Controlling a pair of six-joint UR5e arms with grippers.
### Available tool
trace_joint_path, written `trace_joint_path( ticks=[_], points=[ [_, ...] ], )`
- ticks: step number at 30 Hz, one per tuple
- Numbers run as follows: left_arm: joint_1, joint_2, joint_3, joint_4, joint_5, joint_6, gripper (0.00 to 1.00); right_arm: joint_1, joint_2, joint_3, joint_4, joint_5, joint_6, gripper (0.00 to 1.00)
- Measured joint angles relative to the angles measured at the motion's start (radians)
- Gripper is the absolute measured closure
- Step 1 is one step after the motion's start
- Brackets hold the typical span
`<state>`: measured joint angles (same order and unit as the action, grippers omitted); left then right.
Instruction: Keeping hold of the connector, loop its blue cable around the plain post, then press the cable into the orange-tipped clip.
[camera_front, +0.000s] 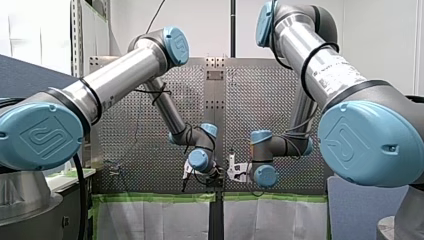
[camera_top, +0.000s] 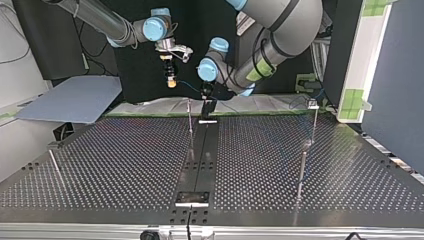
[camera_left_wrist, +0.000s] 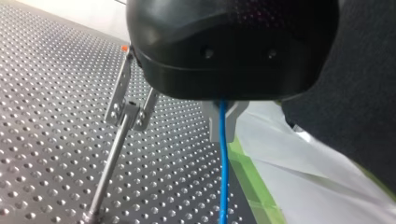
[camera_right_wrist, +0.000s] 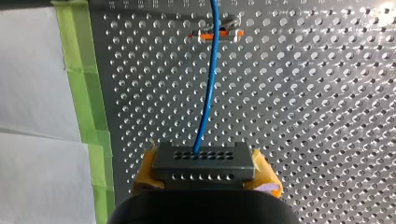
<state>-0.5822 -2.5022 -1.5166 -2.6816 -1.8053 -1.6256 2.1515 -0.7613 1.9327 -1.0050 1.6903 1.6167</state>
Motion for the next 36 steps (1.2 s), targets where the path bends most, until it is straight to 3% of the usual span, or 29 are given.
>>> trace_joint_path(
  ticks=[5,10,13,22,30,36],
  points=[
    [-0.022,0.000,-0.007,0.040,-0.047,0.000,1.00,-0.002,0.024,0.000,-0.009,0.010,-0.009,0.98],
    [-0.039,0.000,-0.007,0.081,-0.091,-0.018,1.00,-0.007,0.064,-0.015,-0.033,0.007,-0.005,0.98],
    [-0.047,0.000,-0.007,0.106,-0.106,-0.038,1.00,-0.013,0.072,-0.036,-0.021,0.004,-0.007,0.98],
    [-0.064,-0.001,-0.006,0.182,-0.126,-0.055,1.00,-0.042,0.076,-0.093,0.031,-0.003,-0.021,0.98],
    [-0.074,-0.001,-0.006,0.236,-0.188,-0.033,1.00,-0.063,0.076,-0.106,0.034,-0.020,-0.029,0.98],
    [-0.077,-0.001,-0.006,0.261,-0.204,-0.034,1.00,-0.083,0.076,-0.116,0.034,-0.040,-0.033,0.98]
  ],
)
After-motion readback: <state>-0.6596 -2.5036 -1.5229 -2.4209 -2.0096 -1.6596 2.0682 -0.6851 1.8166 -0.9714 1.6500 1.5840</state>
